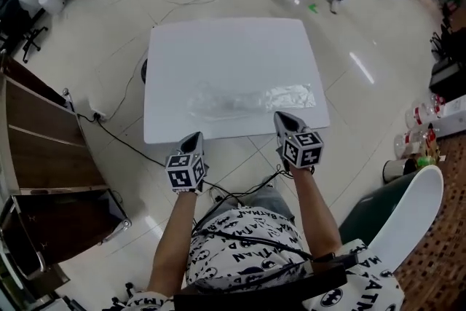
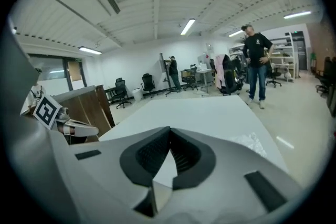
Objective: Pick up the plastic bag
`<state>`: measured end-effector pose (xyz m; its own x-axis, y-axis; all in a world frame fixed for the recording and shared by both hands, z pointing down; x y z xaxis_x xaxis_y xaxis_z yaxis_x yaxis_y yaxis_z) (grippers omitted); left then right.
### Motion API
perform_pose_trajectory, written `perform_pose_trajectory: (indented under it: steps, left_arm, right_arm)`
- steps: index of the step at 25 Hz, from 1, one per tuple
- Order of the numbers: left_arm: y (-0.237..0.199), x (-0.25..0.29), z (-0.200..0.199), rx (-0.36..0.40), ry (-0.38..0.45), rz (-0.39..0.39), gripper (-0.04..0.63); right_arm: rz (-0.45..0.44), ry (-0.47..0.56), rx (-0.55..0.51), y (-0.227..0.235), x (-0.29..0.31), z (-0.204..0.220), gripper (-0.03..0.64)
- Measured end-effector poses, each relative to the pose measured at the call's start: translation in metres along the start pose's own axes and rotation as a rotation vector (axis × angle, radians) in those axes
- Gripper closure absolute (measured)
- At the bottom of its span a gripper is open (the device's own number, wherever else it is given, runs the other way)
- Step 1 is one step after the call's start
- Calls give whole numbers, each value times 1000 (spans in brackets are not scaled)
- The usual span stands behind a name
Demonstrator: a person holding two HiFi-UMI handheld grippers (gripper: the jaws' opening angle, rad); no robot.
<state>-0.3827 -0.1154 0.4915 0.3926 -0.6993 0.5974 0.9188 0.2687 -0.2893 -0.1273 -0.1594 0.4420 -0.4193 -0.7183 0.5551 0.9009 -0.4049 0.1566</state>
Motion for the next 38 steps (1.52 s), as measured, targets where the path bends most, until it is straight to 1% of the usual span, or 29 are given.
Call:
perform_pose_trajectory:
  steps: [2,4,6,8,14,16,20,23,26,34,38]
  left_arm:
    - [12,-4,-6,-8,26,18,591]
    - [24,-6,-15,-13,61,27,591]
    - [34,-6,-22,-23,101,32,591]
    - [40,-6,-26,-5,124,18,591]
    - [67,-12,-39,43,140,-29,591]
    - [75,-13,-40,57,144,-38,591]
    - [88,-14,-47,65,158,-34,591]
    - [96,-20,-55,70,202,-22,591]
    - [99,-28,-61,90,235,-19,591]
    - [100,-26,-63,91,220,-15,591]
    - [99,-24,-58,86,207,-11,591]
  right_arm:
    - [-11,26,-53,-14,-4,-12,616]
    - [-19,25,-81,-19,-7,-15,616]
    - [-43,17,-69,-20,-12,-13,616]
    - [-57,15,-53,-19,-18,-10,616]
    - [-64,10,-31,10,-34,-11,617]
    - [-74,14,-31,13,-36,-10,617]
    - [-84,15,-60,12,-35,-11,617]
    - [-83,4,-48,11,-38,-8,617]
    - [-78,-3,-31,9,-40,-2,617]
    - [-74,0,4,18,-45,2,617]
    - [-68,-4,-4,17,-45,3,617]
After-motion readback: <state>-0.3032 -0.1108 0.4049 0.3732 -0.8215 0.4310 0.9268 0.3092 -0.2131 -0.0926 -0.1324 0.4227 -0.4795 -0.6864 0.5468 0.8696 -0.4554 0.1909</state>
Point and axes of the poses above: the fingertips, and each gripper's own axes: x forward along the fingers, y to its right, z out of its underside, the point moved 1 cm from there along -x, backward along the fingers, and after that the axes turned 6 degrees about -y, right-handed, at the moved point
